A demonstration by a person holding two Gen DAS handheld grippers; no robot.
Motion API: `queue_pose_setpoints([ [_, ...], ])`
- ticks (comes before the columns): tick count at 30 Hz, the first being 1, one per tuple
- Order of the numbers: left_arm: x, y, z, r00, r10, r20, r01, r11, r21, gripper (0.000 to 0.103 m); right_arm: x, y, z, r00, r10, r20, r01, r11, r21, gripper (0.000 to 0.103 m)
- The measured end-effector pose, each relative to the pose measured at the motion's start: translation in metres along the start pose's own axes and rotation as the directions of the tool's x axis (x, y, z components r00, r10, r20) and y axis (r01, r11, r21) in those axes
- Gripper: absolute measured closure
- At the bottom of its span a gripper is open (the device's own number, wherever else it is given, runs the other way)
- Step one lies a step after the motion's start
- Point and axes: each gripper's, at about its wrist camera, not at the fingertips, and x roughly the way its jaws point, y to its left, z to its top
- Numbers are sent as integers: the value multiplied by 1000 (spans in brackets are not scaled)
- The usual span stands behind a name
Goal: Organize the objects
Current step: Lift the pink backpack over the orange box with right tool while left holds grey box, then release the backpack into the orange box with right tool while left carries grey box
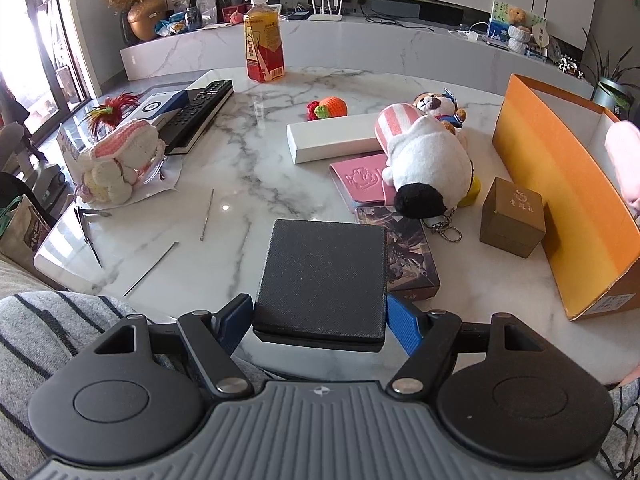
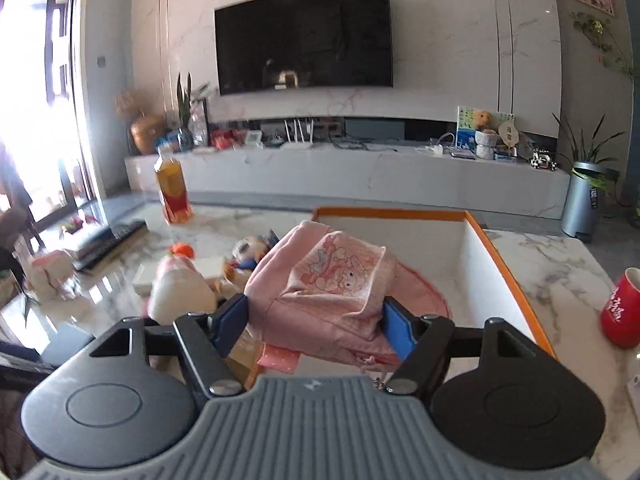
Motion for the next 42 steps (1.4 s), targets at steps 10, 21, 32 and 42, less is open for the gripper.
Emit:
queue_pose_setpoints([
  [10,5,-1,0,1000,2,-17,-2,1000,5,18,10,-1,-21,994,69,-89,-60,993,100,30],
  [21,6,-2,1,1000,-7,-27,8,1000,12,17,28,-2,-11,987,36,-155,-20,994,104,30],
  [32,0,-12,8,1000,-26,-8,26,999,29,18,27,2,-12,988,61,-139,-55,997,50,20],
  [42,-26,-84,43,985,-169,20,167,981,99,18,24,-23,5,958,81,-275,-53,993,107,7],
])
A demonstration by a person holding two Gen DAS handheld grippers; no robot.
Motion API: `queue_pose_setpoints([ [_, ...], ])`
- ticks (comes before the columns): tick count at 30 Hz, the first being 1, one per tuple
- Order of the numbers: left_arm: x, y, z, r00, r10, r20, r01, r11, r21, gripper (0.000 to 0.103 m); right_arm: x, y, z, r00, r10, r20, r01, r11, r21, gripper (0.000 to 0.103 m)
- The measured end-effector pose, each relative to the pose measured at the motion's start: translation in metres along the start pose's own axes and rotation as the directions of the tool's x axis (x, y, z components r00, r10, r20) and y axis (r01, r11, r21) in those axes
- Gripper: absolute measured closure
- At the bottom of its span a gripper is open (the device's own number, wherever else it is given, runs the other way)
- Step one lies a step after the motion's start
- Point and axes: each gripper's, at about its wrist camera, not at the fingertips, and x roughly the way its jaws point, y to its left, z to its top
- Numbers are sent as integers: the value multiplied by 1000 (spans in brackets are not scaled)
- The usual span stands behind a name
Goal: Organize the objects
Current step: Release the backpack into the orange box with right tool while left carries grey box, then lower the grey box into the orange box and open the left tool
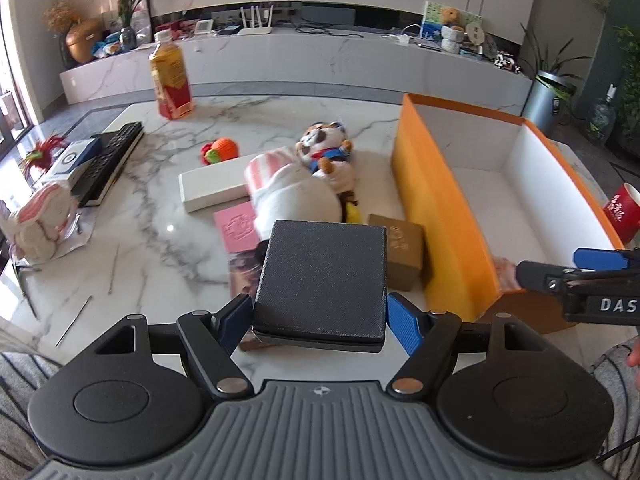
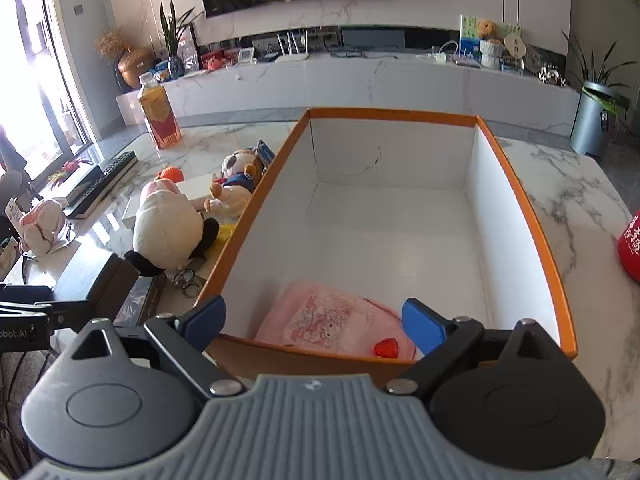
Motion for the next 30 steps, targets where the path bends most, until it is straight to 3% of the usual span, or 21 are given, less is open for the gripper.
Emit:
queue_pose_setpoints([
  [7,-5,-64,34,993,-108,56,103,991,90,18,5,-20,16,990,-8,-140,9,1000,3,5],
  [9,2,-82,40,988,-149,36,144,982,120,18,6,-22,17,987,-5,-158,8,1000,21,5],
  [13,18,-105,43,991,-132,25,127,981,143,18,8,-27,15,985,-30,-169,38,998,42,4],
  [16,23,-117,47,993,-113,30,106,977,183,18,9,-34,14,984,-1,-177,16,996,84,3],
  [21,31,-125,59,985,-175,-2,173,974,149,18,11,-36,16,982,12,-190,3,997,80,3],
  [25,50,-135,60,996,-85,-28,88,984,154,18,14,-38,15,981,20,-195,-1,996,93,3],
  [27,60,-135,59,996,-72,-49,78,987,140,18,16,-39,14,981,13,-193,4,996,90,3],
  [30,61,-139,55,999,-39,-12,40,985,166,17,19,-40,15,981,6,-193,12,996,90,3],
])
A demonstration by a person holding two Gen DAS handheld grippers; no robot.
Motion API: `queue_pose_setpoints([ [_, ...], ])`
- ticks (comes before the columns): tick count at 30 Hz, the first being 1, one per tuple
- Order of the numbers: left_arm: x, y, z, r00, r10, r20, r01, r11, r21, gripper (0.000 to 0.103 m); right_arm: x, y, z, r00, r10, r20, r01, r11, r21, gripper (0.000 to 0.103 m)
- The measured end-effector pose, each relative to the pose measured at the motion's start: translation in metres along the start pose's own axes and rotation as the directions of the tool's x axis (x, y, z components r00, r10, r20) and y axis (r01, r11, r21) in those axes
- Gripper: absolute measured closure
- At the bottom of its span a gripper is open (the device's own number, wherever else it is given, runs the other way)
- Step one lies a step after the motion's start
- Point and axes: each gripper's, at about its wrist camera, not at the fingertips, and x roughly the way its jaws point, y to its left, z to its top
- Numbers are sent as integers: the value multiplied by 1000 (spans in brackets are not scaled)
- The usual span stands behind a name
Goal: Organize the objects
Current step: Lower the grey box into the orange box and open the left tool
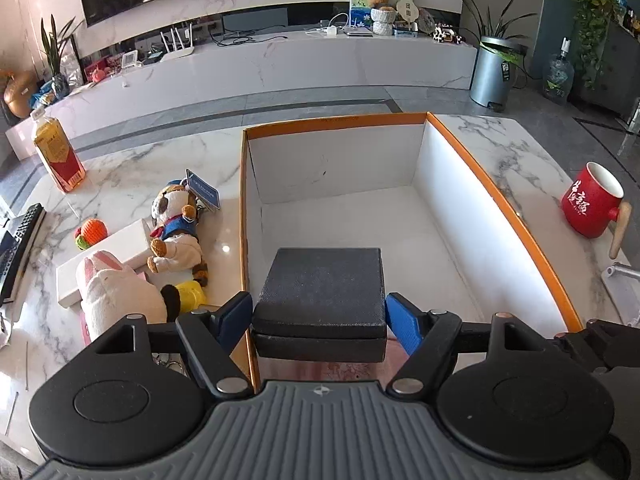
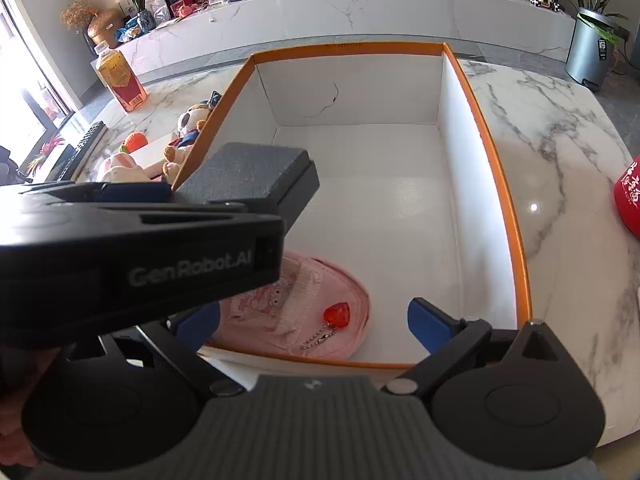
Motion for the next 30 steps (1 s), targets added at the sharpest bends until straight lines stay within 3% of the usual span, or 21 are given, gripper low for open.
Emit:
queue_pose_setpoints([
  [3,0,-2,-1,1000,15,17,-15,1000,-13,18,1,-3,0,1000,-5,-2,5,1000,0,3],
  [6,2,-2,0,999,17,33,-17,1000,-25,11,2,-4,0,1000,-10,2,10,1000,0,3],
  [10,-1,6,-1,998,-18,58,23,996,-89,6,1,-7,-2,1000,-24,7,24,1000,-3,3],
  [13,-9,25,-5,993,-89,75,101,979,-179,5,0,-9,-1,1000,-17,8,17,1000,-1,3],
  [15,-22,45,-9,977,-181,114,204,946,-253,5,-2,-11,-1,1000,-15,10,15,1000,1,3],
  [17,-34,63,-11,968,-209,136,241,927,-288,5,-4,-14,-1,1000,-5,18,5,1000,10,3],
  [23,-44,112,-14,993,0,114,39,940,-338,5,-8,-24,5,997,40,59,-46,993,108,12],
  [26,-36,127,-20,997,28,65,-6,949,-316,5,-9,-17,7,999,-1,54,-4,996,90,16],
  [30,-29,137,-32,998,67,7,-63,961,-269,5,-13,-9,8,998,7,59,-12,996,88,16],
])
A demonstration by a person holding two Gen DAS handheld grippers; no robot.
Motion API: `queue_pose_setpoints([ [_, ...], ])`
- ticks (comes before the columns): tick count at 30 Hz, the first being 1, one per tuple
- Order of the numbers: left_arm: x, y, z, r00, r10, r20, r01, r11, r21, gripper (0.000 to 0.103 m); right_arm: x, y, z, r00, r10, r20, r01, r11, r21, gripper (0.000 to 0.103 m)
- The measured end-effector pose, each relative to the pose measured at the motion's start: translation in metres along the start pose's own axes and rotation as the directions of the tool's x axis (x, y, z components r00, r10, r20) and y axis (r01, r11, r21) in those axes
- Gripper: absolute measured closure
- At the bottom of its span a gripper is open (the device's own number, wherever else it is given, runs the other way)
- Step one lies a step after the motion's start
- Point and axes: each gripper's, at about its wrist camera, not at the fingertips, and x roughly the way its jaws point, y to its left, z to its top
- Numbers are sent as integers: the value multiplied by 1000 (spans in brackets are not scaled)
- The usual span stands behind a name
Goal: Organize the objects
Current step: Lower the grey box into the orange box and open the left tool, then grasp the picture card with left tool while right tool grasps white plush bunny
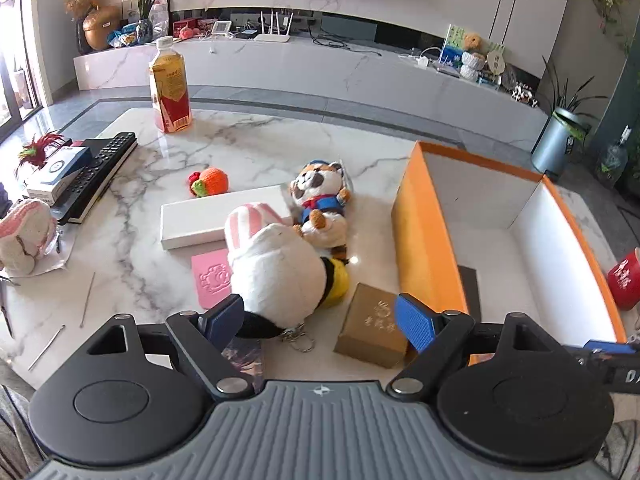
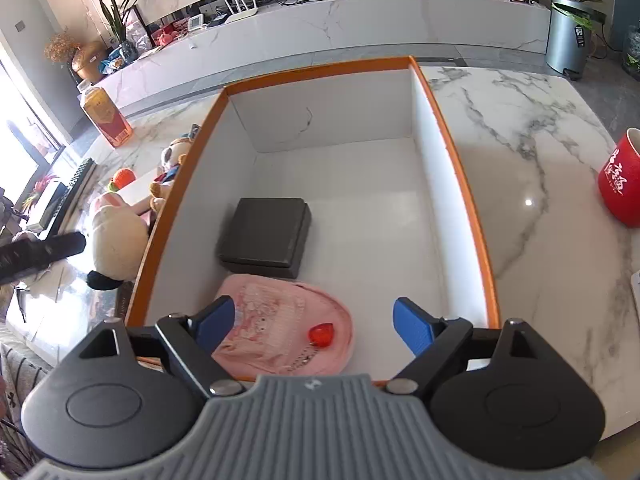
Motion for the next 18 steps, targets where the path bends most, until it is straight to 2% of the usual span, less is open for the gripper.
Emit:
queue_pose_setpoints([
  [4,5,13,-6,998,28,-50,-26,998,55,5,-3,17,4,999,25,26,-25,1000,-10,15],
  [10,10,42,-13,995,82,-64,-81,996,29,5,-13,70,7,977,187,99,-167,969,-180,15],
  [14,16,60,-19,990,115,-84,-114,993,19,5,-8,111,6,971,221,92,-185,936,-299,16],
  [18,27,69,-29,983,135,-129,-128,990,60,5,7,142,7,975,218,47,-189,922,-338,16],
])
